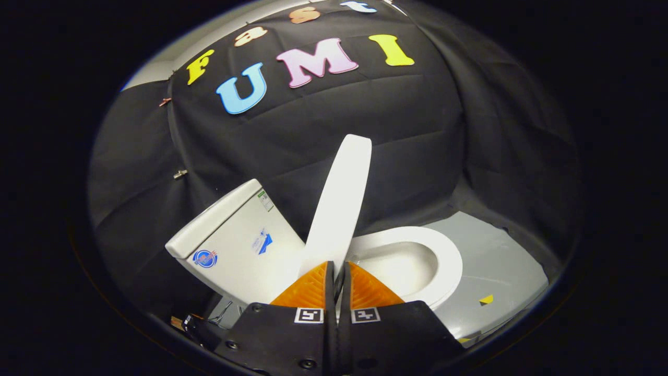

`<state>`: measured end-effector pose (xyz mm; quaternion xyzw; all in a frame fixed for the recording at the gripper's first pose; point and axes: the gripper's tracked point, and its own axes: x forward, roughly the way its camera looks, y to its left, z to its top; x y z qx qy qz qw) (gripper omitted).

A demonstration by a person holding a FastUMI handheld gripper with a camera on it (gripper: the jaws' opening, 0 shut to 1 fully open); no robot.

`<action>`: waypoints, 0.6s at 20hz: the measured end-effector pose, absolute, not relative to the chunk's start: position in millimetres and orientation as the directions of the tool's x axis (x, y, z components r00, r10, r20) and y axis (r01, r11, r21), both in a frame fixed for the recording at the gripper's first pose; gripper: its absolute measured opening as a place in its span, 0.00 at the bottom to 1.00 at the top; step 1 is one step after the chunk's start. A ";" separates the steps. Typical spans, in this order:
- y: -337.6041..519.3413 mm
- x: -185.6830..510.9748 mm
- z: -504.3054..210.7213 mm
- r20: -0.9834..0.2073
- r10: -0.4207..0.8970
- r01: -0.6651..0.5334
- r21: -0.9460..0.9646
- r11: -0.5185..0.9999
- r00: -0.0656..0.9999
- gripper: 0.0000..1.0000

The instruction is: Open the toilet lid.

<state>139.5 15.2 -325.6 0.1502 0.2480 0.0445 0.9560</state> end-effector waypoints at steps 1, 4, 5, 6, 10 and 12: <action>27.0 141.6 -318.5 -0.452 0.168 -0.033 0.292 0.956 0.876 0.05; 67.4 144.1 -297.9 -0.417 0.215 -0.113 0.256 0.960 0.883 0.05; 80.6 145.8 -292.7 -0.409 0.231 -0.136 0.248 0.959 0.883 0.05; 92.4 146.7 -289.3 -0.400 0.248 -0.160 0.240 0.957 0.882 0.05; 134.3 148.8 -279.9 -0.381 0.305 -0.229 0.232 0.945 0.873 0.05; 150.6 150.0 -278.9 -0.383 0.331 -0.255 0.235 0.938 0.863 0.05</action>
